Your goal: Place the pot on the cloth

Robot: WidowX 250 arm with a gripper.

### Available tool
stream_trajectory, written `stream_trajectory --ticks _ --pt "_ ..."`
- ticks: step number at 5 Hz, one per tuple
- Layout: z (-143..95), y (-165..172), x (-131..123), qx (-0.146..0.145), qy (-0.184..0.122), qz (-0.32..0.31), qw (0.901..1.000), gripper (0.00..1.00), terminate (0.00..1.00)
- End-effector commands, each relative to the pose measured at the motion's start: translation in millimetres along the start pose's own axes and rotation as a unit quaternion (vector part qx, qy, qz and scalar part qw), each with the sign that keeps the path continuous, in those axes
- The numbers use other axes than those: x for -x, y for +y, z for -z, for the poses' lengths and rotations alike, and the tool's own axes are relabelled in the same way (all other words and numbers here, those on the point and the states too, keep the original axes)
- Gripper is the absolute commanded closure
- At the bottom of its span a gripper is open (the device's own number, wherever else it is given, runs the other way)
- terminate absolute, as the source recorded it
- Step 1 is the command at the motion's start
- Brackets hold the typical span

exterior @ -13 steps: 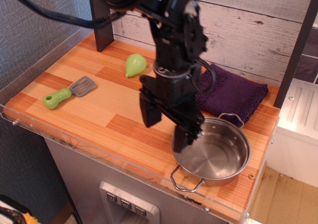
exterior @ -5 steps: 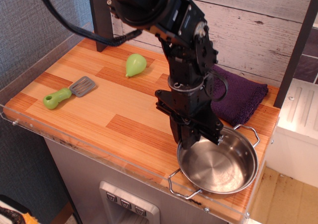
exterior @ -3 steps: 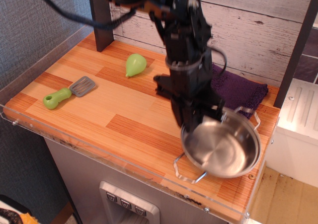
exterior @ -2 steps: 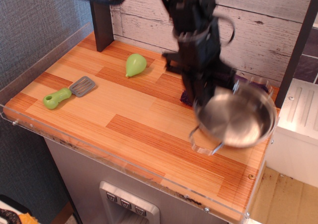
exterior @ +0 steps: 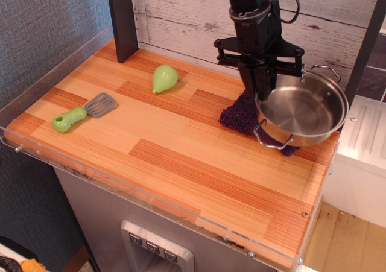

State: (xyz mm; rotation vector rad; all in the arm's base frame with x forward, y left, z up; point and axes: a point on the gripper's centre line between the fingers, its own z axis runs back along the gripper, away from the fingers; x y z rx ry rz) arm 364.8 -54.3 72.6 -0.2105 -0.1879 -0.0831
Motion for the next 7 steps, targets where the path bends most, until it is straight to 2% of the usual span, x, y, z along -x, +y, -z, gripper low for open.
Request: stream_trajectory --ticks 1,3,4,5,6,7 --pt "-5 27 -31 -0.044 -0.024 -0.014 0.9987 1.00 0.00" --pt "4 46 -32 -0.054 -0.008 -0.029 0.9981 1.00 0.00" --pt "12 47 -26 -0.064 0.014 -0.021 0.9976 0.00 0.00" --pt "9 46 -24 -0.062 0.017 -0.009 0.9979 0.00 0.00" --pt "-6 47 -25 -0.058 0.000 -0.003 0.9983 0.00 0.00" --pt "-38 52 -22 -0.051 -0.029 -0.004 0.9983 0.00 0.00"
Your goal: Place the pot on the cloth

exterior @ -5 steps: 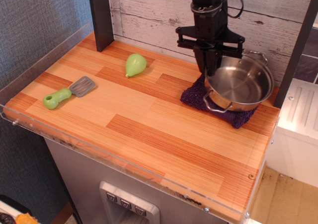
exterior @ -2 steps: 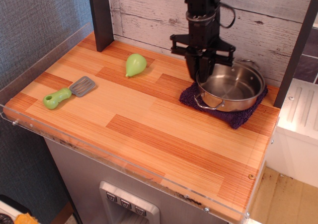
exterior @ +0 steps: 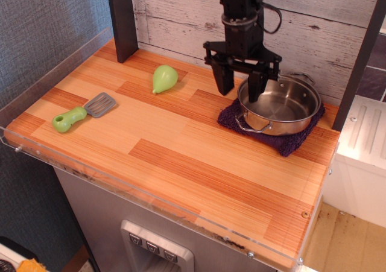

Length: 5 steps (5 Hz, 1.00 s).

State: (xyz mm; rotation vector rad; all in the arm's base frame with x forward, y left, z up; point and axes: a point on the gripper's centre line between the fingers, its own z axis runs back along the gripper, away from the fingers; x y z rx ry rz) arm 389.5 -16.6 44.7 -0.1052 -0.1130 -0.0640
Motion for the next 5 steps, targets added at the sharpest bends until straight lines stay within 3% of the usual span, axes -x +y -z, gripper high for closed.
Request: stream_trajectory --ticks 1,2,3,4,5 --pt "-86 22 13 0.007 -0.089 0.001 0.9960 0.00 0.00" --pt "-106 43 27 0.001 -0.097 -0.010 0.9953 0.00 0.00" --pt "-110 64 45 -0.025 -0.085 -0.013 0.9959 0.00 0.00" --pt "-102 79 62 -0.087 -0.049 0.007 0.9950 0.00 0.00" --pt "-89 78 72 -0.090 -0.004 0.024 0.9957 0.00 0.00"
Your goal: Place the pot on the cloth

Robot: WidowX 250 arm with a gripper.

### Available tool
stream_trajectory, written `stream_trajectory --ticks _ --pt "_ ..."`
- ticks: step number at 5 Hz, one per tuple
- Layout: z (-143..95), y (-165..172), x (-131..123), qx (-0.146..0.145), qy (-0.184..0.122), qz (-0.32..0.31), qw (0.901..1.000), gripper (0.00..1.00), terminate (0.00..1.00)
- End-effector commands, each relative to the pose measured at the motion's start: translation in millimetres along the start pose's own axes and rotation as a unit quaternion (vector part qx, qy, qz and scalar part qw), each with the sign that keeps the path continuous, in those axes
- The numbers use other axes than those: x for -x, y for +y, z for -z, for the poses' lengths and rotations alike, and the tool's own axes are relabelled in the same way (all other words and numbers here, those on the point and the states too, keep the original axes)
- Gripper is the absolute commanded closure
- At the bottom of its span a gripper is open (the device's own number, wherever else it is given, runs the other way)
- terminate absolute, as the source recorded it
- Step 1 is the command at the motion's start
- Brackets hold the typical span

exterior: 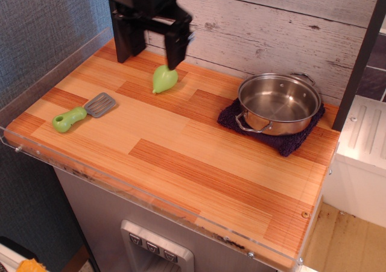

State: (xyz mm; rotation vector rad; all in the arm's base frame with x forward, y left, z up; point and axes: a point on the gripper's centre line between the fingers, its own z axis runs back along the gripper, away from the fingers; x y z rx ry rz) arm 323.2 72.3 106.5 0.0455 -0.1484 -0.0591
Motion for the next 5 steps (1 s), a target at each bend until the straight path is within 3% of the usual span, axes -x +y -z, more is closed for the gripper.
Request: stream_trajectory --ticks 1,4,5 --pt "-0.2 -0.6 14.2 -0.014 0.030 0.031 0.9990 0.00 0.00" --pt "2.7 2.3 17.2 -0.006 0.034 0.015 0.9993 0.00 0.00" --pt "2.7 2.3 17.2 -0.006 0.034 0.015 0.9993 0.00 1.00"
